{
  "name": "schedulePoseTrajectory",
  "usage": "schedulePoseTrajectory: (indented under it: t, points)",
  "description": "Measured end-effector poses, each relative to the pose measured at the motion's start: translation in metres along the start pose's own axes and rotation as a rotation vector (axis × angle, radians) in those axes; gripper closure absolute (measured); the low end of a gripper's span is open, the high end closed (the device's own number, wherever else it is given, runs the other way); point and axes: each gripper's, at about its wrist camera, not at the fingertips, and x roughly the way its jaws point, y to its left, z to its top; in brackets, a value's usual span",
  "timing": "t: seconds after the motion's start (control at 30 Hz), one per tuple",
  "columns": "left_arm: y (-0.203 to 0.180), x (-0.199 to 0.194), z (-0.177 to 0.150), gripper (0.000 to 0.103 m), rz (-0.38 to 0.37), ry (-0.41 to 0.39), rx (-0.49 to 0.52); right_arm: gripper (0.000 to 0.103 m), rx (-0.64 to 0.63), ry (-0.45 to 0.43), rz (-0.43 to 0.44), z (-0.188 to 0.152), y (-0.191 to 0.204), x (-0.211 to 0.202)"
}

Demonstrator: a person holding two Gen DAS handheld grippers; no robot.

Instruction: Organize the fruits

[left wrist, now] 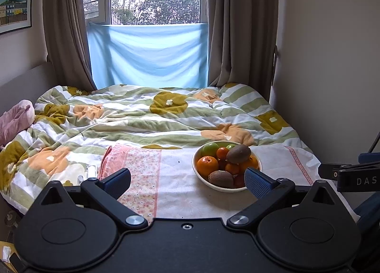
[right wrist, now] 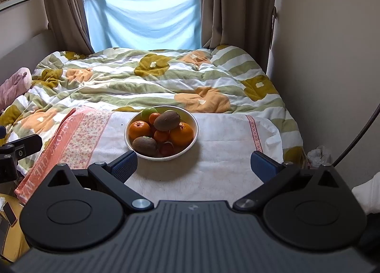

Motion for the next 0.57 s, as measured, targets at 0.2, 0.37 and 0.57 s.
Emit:
schedulePoseTrajectory:
  t: [0.2, 0.37, 0.57]
  points:
    - [0.000, 0.005, 0.003, 0.000, 0.013, 0.007, 0.001, 0.000, -0.002, 0.002, 0.001, 0.002, 0.001, 0.003]
    - [-0.001, 0.014, 0.003, 0.000, 0.018, 0.022, 0.021, 0.000, 0.003, 0.011, 0.007, 0.005, 0.003, 0.008]
    - [0.003, 0.025, 0.006, 0.000, 0.014, 0.028, -0.010, 0.000, 0.001, 0.035, 0.015, 0.011, 0.003, 0.025]
